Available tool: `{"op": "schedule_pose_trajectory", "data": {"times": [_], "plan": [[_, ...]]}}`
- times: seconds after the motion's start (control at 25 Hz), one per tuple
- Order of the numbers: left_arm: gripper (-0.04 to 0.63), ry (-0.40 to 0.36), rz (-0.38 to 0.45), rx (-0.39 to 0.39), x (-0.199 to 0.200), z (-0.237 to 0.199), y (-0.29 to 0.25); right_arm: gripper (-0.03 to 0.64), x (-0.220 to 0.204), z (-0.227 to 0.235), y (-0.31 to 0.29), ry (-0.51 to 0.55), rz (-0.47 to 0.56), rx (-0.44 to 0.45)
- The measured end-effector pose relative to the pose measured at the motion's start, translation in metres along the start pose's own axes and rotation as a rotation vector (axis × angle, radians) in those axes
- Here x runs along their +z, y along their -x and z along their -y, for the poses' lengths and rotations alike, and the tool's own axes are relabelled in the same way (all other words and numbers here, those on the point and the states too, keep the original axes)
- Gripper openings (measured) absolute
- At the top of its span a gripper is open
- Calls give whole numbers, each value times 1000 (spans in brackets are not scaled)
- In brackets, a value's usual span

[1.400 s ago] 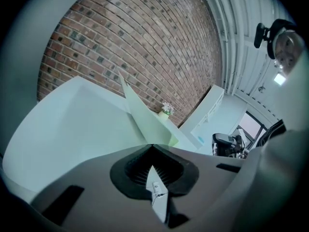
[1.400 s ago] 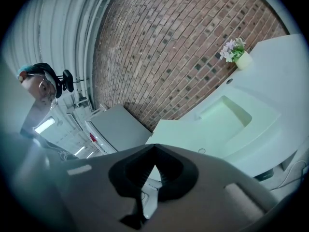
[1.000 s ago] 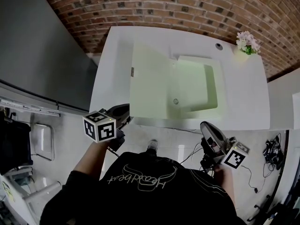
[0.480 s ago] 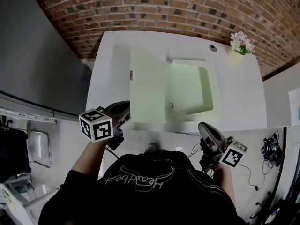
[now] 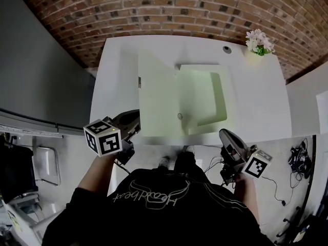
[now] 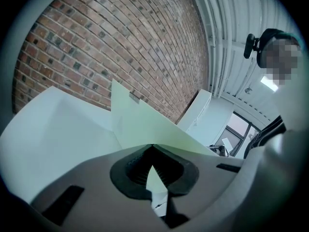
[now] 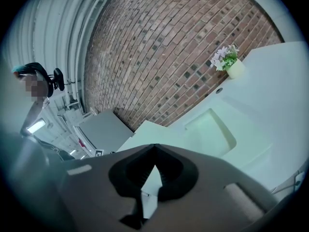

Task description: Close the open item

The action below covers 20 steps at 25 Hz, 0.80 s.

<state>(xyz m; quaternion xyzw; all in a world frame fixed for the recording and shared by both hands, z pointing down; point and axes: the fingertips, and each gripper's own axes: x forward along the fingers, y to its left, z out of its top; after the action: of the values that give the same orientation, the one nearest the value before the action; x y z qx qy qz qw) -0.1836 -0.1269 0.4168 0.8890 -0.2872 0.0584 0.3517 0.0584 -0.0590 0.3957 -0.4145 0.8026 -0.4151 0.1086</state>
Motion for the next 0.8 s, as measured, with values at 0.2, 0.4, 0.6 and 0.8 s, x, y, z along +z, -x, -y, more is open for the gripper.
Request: {"op": "schedule_pose_trajectory", "data": {"times": [0.2, 0.4, 0.6, 0.8], "plan": [[2, 8, 0, 11, 5, 4, -14, 3, 18, 18, 2, 7, -5, -16], [2, 10, 0, 20, 11, 8, -28, 3, 36, 35, 3, 13, 0, -25], [2, 5, -5, 23, 15, 13, -43, 3, 49, 55, 5, 0, -3, -46], [2, 3, -4, 23, 21, 18, -55, 3, 56, 79, 4, -15, -16, -65]]}}
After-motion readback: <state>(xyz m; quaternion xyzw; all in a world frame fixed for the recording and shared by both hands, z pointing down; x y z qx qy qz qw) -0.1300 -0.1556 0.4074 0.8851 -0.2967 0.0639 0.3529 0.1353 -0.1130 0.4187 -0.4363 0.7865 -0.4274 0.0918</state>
